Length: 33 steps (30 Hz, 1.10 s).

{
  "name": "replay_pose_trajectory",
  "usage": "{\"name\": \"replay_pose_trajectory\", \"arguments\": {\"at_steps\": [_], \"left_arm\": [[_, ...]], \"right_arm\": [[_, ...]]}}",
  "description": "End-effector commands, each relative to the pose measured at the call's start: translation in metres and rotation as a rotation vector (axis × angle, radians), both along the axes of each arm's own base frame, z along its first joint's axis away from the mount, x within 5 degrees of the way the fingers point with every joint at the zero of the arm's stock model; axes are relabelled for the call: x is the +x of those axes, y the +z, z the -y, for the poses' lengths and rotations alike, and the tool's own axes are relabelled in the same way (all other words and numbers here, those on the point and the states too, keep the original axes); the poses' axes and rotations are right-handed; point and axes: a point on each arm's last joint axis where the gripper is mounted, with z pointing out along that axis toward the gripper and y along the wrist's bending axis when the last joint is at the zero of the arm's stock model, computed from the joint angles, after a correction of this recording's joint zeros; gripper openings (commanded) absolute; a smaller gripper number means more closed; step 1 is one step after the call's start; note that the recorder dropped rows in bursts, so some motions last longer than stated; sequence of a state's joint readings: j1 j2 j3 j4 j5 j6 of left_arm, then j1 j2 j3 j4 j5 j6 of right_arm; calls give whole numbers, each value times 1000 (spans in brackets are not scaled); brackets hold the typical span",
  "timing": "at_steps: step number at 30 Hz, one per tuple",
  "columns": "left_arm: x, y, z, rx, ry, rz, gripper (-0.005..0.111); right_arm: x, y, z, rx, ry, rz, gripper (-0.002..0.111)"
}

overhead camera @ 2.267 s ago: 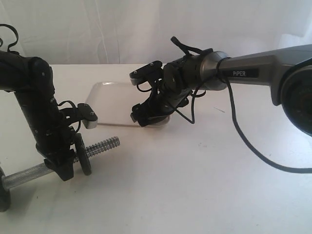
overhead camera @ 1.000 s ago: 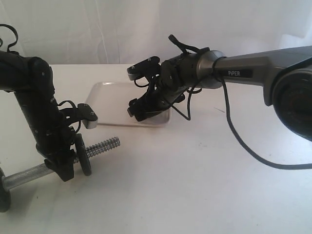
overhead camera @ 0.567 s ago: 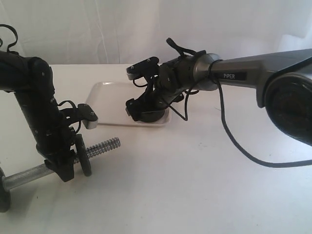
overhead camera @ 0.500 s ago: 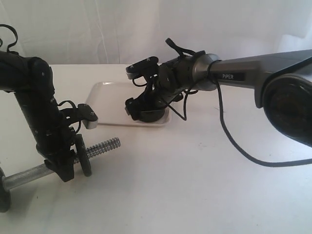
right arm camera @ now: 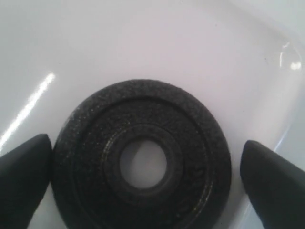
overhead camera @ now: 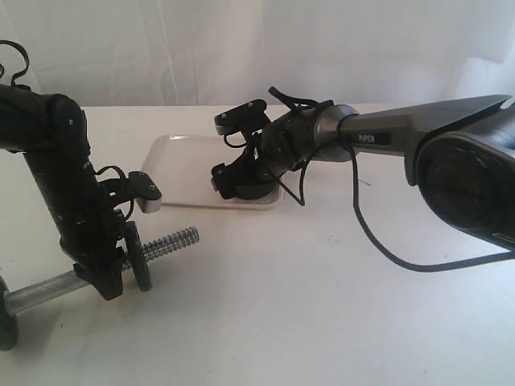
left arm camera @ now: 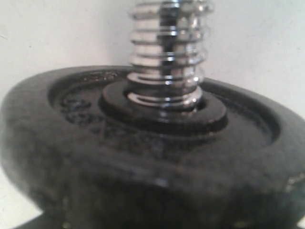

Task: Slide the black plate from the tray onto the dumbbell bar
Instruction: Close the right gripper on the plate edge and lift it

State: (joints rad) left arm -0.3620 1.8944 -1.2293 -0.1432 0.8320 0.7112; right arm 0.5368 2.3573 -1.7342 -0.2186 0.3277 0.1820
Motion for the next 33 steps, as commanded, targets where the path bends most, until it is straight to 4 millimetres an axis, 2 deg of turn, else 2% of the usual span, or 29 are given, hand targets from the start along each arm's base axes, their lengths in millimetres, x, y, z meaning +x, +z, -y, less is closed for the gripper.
{"name": "replay_pose_trajectory", "arguments": {"at_steps": [1,14,23,29,33], "left_arm": [[-5,13,2,-41,21,-20,0],[-5,13,2,-40,21,-22,0],[-5,13,2,-41,19,-20,0],[-5,13,2,-41,20,-20,0],[-5,13,2,-41,20,-20,0]], "right_arm": [[0,-13,5,-43,-5,-35,105],[-6,-37,6,-90,-18,-134,105],[-19,-39,-8,-110,121,-180,105],[-19,-39,-8,-108,122,-186,105],[-21,-47,-6,-126,122,-219,105]]}}
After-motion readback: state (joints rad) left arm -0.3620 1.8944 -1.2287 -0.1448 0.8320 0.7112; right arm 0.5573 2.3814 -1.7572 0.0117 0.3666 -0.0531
